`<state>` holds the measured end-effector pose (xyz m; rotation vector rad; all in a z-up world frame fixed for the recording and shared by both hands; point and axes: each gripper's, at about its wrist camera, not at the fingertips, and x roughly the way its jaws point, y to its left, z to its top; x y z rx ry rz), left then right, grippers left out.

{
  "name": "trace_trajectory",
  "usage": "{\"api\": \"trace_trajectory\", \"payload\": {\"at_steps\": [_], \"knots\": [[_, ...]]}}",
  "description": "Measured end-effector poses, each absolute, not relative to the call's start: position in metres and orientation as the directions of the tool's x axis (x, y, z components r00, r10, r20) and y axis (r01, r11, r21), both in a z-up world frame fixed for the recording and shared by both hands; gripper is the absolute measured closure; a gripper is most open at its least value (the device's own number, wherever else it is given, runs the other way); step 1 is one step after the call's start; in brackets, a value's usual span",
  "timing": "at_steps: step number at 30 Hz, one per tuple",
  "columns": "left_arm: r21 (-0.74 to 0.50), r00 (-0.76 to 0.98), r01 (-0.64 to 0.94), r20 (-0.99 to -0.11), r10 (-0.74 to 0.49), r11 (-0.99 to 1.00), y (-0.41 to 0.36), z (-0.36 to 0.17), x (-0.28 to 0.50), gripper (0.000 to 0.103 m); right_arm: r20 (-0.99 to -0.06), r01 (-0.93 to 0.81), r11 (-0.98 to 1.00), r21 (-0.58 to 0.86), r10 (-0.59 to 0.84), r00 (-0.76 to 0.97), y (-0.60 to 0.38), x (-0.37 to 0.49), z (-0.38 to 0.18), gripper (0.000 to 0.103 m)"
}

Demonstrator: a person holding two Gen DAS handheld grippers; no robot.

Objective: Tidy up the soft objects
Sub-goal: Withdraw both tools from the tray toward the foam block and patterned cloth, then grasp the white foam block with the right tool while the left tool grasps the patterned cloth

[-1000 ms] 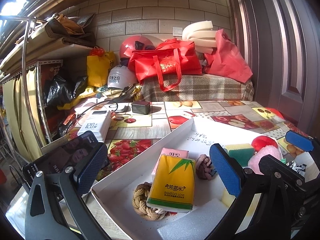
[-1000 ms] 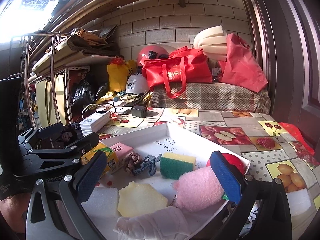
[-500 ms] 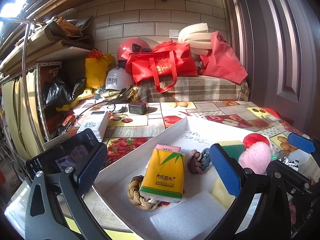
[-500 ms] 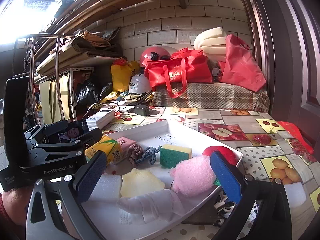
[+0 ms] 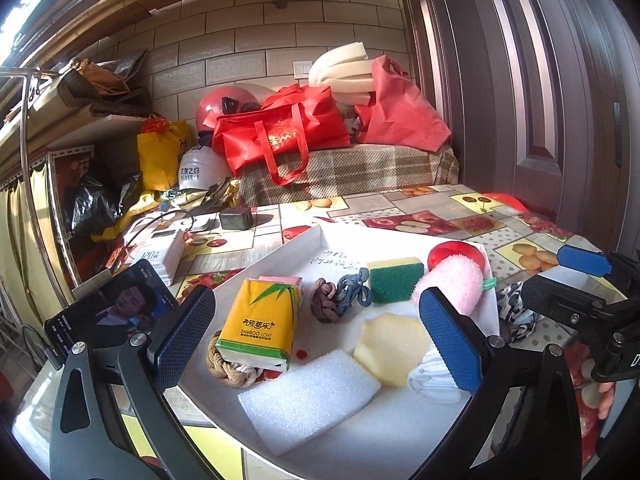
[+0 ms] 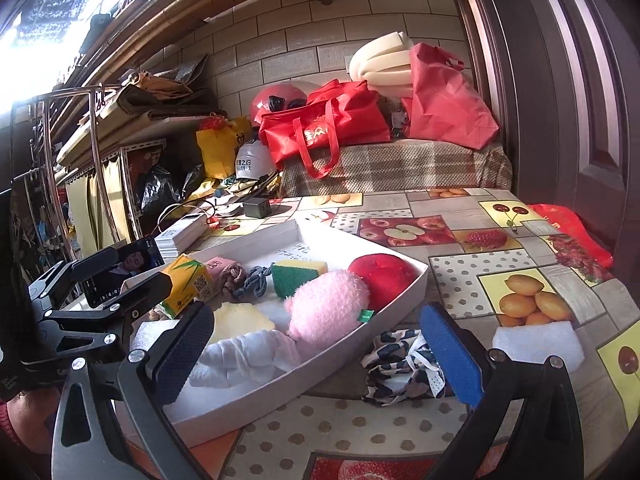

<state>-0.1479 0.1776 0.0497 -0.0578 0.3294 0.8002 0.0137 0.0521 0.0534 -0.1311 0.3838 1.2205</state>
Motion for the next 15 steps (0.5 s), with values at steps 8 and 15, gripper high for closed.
{"api": "trace_trajectory", "payload": {"at_steps": [8,15], "knots": [[0.061,0.707,-0.639,-0.347,0.617,0.767,0.159,0.049,-0.136,0.000,-0.397,-0.856,0.514,0.062,0.799,0.452,-0.006,0.071,0.053,0.000],[0.099,0.801,-0.423,-0.425,0.422,0.901,0.101,0.046,-0.085,0.000,-0.524,-0.740,0.658,0.140,0.683,0.509,-0.036,0.150,0.042,0.000]]}}
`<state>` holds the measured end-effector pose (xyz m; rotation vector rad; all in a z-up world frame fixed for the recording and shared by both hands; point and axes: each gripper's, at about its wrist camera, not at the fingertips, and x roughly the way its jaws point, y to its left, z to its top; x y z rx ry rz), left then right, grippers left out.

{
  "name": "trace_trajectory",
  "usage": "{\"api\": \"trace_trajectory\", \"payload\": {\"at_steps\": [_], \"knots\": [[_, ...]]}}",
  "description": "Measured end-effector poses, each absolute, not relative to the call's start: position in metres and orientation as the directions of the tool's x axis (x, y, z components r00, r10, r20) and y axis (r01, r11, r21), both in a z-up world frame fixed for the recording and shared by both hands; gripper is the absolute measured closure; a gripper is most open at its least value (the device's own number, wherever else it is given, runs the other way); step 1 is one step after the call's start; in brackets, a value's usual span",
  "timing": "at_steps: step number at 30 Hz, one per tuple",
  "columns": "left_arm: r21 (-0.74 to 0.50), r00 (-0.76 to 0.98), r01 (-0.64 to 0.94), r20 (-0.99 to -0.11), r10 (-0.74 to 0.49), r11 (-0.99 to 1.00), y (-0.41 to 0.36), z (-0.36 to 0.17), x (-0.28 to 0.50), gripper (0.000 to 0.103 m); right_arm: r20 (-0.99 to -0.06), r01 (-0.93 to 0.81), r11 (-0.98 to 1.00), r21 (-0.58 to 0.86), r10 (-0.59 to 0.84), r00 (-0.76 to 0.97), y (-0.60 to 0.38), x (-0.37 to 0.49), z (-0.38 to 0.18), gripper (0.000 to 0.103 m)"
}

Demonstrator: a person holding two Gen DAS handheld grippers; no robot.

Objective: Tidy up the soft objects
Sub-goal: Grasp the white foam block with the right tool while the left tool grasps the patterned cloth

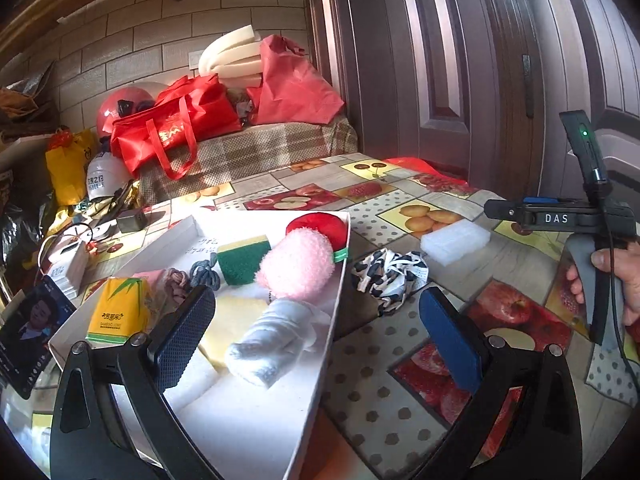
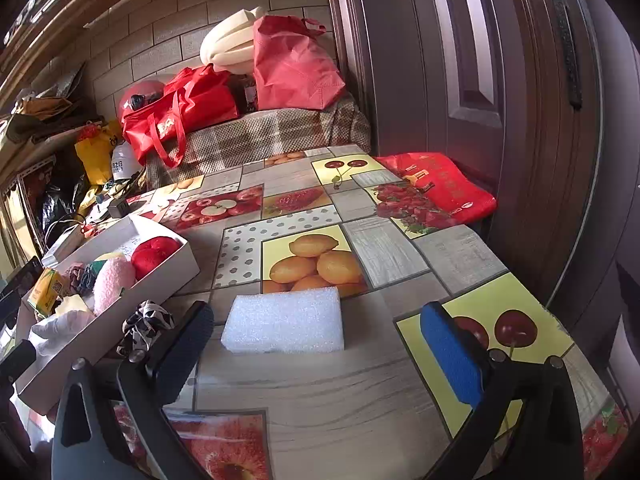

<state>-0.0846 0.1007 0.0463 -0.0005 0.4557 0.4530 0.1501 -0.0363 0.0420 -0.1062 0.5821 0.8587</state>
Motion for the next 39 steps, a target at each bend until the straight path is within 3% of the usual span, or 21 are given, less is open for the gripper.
{"api": "trace_trajectory", "payload": {"at_steps": [4,10,14,17,19,26,30,32,35,37,39], "knots": [[0.128,0.784,-0.352,-0.501,0.367,0.927,0.079,0.041,-0.039,0.000,-0.651,-0.778,0.611,0.148,0.652,0.388,-0.011,0.160,0.025,0.000],[0.101,0.747,-0.369,-0.560,0.360,0.924,0.085,0.036,0.007,0.000,-0.681,-0.807,0.589,0.045,0.609,0.407,0.026,0.158,0.023,0.000],[0.089,0.728,-0.375,-0.588,0.353,0.923,0.092,0.032,0.017,0.000,-0.773,-0.784,0.617,0.069,0.530,0.349,0.041,0.179,0.005,0.000],[0.061,0.722,-0.373,-0.608,0.331,0.926,0.098,0.029,0.021,0.000,-0.769,-0.786,0.615,0.060,0.531,0.356,0.039,0.177,0.007,0.000],[0.059,0.716,-0.382,-0.612,0.336,0.922,0.100,0.029,0.023,0.000,-0.750,-0.798,0.597,0.086,0.566,0.342,0.034,0.175,0.011,0.012],[0.094,0.711,-0.328,-0.631,0.311,0.940,0.090,0.026,0.042,0.000,-0.727,-0.762,0.633,0.133,0.586,0.359,-0.016,0.189,0.016,0.013],[0.137,0.670,-0.304,-0.673,0.314,0.943,0.083,0.019,0.065,0.000,-0.690,-0.713,0.660,0.238,0.631,0.353,-0.044,0.203,0.018,0.012],[0.119,0.649,-0.263,-0.712,0.267,0.957,0.081,0.013,0.072,0.001,-0.686,-0.709,0.660,0.250,0.637,0.351,-0.044,0.203,0.018,0.012],[-0.015,0.681,-0.147,-0.726,0.091,0.989,0.068,0.011,0.064,0.001,-0.690,-0.713,0.660,0.238,0.632,0.354,-0.040,0.201,0.019,0.012],[-0.070,0.705,-0.082,-0.709,0.009,0.994,0.055,0.014,0.053,0.001,-0.688,-0.712,0.658,0.244,0.635,0.351,-0.040,0.202,0.019,0.012],[-0.070,0.782,-0.089,-0.622,0.026,0.994,0.043,0.028,0.032,0.001,-0.684,-0.712,0.655,0.252,0.641,0.348,-0.041,0.204,0.018,0.012]]}}
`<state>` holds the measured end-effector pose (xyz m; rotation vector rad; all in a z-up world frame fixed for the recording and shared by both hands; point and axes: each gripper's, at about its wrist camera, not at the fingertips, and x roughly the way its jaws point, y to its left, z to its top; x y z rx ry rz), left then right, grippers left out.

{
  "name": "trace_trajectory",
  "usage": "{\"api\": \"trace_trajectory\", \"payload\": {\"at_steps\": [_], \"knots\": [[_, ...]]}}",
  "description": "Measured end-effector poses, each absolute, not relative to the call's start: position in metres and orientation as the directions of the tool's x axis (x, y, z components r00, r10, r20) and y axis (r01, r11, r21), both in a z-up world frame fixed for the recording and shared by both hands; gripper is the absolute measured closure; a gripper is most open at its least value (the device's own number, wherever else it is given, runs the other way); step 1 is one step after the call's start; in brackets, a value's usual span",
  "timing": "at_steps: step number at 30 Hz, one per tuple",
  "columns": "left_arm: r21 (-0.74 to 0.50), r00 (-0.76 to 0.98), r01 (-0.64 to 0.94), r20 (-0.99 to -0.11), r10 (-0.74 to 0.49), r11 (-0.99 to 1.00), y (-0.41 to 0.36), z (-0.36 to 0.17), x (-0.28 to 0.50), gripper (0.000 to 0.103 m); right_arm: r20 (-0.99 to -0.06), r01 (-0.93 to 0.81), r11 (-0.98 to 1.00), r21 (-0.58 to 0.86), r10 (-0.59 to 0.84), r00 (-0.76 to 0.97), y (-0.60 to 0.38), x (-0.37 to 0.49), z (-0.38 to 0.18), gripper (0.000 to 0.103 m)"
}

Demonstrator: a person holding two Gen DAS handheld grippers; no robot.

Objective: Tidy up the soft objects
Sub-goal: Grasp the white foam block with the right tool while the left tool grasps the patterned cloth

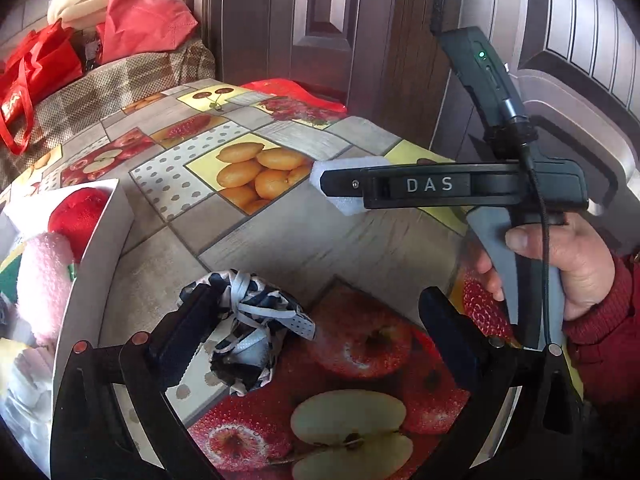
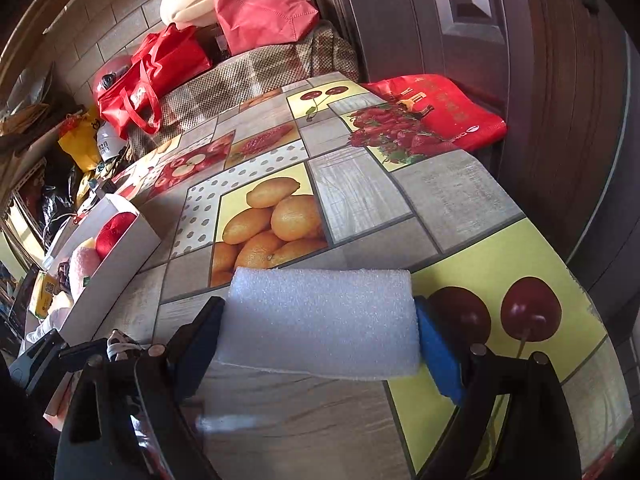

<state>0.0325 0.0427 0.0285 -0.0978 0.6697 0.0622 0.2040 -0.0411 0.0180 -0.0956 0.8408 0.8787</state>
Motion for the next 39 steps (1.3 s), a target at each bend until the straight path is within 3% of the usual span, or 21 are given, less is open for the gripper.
{"api": "trace_trajectory", "payload": {"at_steps": [2,4,11,15,19,24,28,32,39], "knots": [[-0.047,0.859,-0.132,-0.503,0.091,0.990,0.036,0.045,0.007,0.001,-0.681,-0.711,0.654,0.259,0.646,0.345,-0.042,0.205,0.018,0.012],[0.003,0.870,-0.184,-0.465,0.164,0.983,0.035,0.051,0.001,0.001,-0.681,-0.711,0.654,0.259,0.645,0.345,-0.042,0.205,0.017,0.012],[0.104,0.716,-0.250,-0.650,0.256,0.963,0.050,0.028,0.051,0.001,-0.684,-0.713,0.655,0.250,0.641,0.349,-0.041,0.204,0.018,0.012],[0.113,0.635,-0.256,-0.729,0.255,0.960,0.057,0.010,0.064,0.031,-0.686,-0.715,0.656,0.241,0.636,0.352,-0.040,0.203,0.017,0.012],[0.106,0.632,-0.263,-0.732,0.255,0.959,0.058,0.008,0.063,0.035,-0.689,-0.717,0.656,0.235,0.633,0.354,-0.039,0.202,0.017,0.011],[0.120,0.634,-0.246,-0.731,0.253,0.962,0.054,0.008,0.064,0.056,-0.694,-0.724,0.654,0.219,0.626,0.356,-0.036,0.200,0.016,0.011],[0.115,0.647,-0.250,-0.719,0.254,0.961,0.054,0.011,0.062,0.062,-0.689,-0.724,0.653,0.224,0.631,0.356,-0.036,0.200,0.017,0.012],[0.074,0.704,-0.260,-0.668,0.241,0.963,0.057,0.022,0.050,0.063,-0.659,-0.723,0.650,0.233,0.652,0.374,-0.042,0.198,0.021,0.012],[0.056,0.811,-0.319,-0.500,0.303,0.946,0.053,0.045,0.016,0.063,-0.493,-0.724,0.663,0.190,0.702,0.514,-0.066,0.174,0.044,0.012]]}}
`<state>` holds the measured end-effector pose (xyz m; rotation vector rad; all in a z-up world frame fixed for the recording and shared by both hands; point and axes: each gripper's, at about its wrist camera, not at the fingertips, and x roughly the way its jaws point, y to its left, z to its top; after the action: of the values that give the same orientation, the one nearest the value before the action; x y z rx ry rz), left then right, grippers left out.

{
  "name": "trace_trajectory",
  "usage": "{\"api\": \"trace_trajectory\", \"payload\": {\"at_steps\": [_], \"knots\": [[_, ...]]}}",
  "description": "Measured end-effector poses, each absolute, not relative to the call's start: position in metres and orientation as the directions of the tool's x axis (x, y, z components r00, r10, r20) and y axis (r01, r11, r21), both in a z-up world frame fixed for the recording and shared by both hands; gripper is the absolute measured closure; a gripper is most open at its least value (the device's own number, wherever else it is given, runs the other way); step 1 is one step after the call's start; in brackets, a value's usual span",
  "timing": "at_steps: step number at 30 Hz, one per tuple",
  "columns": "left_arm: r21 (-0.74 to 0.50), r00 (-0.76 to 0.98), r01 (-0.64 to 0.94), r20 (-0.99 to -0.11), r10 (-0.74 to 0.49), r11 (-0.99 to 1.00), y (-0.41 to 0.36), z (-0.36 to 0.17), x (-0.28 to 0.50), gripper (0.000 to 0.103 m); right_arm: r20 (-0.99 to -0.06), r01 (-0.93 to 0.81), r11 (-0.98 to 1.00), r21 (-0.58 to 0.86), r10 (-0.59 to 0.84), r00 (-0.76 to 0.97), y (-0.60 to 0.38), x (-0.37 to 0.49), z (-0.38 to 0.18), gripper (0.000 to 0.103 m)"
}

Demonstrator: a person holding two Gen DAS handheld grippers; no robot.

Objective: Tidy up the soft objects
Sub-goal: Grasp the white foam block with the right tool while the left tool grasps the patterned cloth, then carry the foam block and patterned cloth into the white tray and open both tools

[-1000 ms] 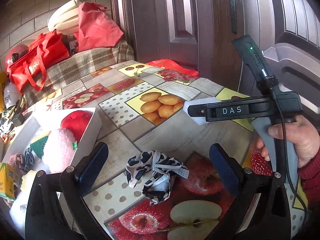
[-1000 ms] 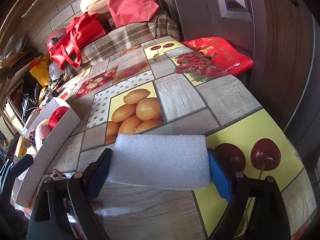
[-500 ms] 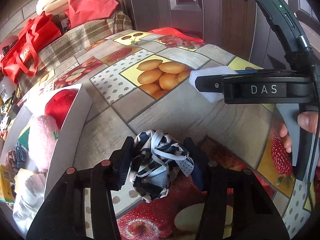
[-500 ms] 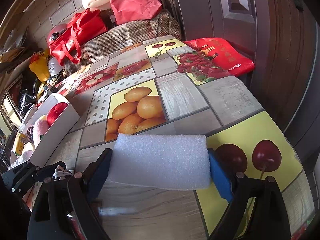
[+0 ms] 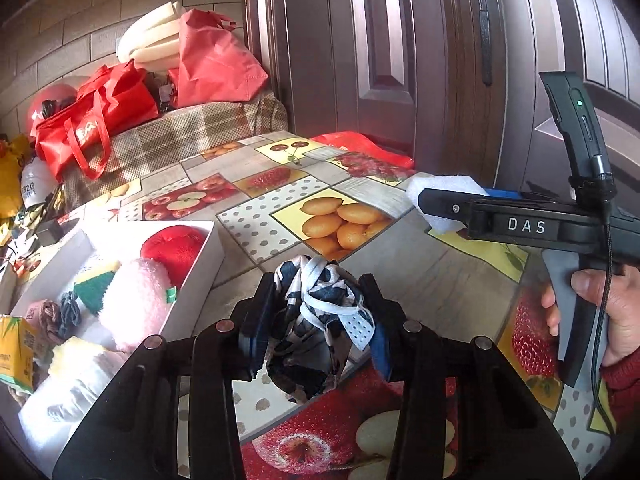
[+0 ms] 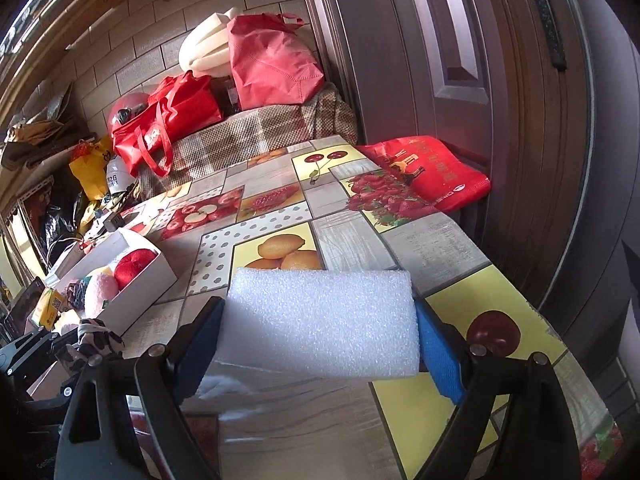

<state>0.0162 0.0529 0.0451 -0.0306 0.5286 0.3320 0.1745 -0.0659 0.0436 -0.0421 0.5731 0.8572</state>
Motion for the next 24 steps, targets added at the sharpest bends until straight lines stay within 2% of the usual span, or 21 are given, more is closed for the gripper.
{"api": "trace_trajectory", "payload": {"at_steps": [5,9,24], "knots": [[0.028,0.841,-0.350,-0.430,0.327,0.936,0.057,0.053,0.001,0.063,-0.386,-0.730,0.677,0.100,0.702,0.598,-0.070,0.150,0.055,0.012],[0.029,0.856,-0.354,-0.393,0.337,0.935,0.055,0.056,-0.007,0.062,-0.336,-0.744,0.664,0.069,0.718,0.610,-0.072,0.133,0.059,0.012],[0.018,0.886,-0.359,-0.309,0.347,0.933,0.056,0.062,-0.059,0.062,-0.307,-0.804,0.589,0.080,0.782,0.542,-0.058,0.091,0.059,0.012]]}}
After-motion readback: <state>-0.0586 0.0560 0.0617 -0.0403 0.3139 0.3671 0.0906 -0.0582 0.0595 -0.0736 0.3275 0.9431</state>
